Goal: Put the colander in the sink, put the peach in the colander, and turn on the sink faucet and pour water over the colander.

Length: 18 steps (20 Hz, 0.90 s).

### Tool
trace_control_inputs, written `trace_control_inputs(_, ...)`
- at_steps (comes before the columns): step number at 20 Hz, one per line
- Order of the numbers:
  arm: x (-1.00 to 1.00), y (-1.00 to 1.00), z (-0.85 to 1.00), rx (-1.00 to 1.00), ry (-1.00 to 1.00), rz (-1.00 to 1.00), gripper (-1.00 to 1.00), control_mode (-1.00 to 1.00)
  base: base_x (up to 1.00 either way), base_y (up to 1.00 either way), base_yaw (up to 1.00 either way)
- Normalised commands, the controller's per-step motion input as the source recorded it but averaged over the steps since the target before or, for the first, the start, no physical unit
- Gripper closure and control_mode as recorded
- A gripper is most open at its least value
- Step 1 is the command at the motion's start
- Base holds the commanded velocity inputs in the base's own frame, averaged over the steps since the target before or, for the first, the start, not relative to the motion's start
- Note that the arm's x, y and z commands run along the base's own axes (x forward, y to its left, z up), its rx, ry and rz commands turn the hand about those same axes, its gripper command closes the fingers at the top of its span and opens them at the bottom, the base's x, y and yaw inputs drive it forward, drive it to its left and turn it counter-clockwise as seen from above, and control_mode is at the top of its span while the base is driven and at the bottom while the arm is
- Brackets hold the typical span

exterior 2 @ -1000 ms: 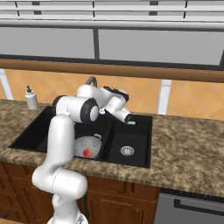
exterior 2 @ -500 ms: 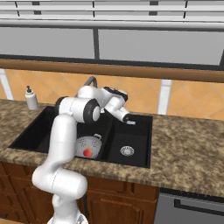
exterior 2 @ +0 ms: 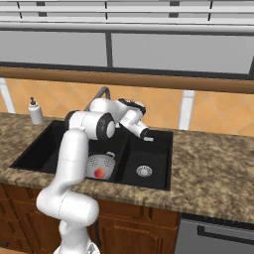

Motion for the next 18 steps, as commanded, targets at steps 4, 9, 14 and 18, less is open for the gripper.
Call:
trace_control_inputs(4,0.14,0.09,-0.08,0.00,0.00,-0.02,-1.00,-1.00,0.00,0.00,0.00)
trace_control_inputs(9,0.17,0.16,-0.04,0.00,-0.01,-0.05,-1.00,-1.00,0.00,0.00,0.00)
trace_control_inputs(14,0.08,0.03,-0.01,0.00,0.00,-0.04,-1.00,-1.00,0.00,0.00,0.00)
trace_control_inputs(18,0.01,0.00,-0.02,0.00,0.00,-0.03,1.00,-1.00,0.00,0.00,0.00)
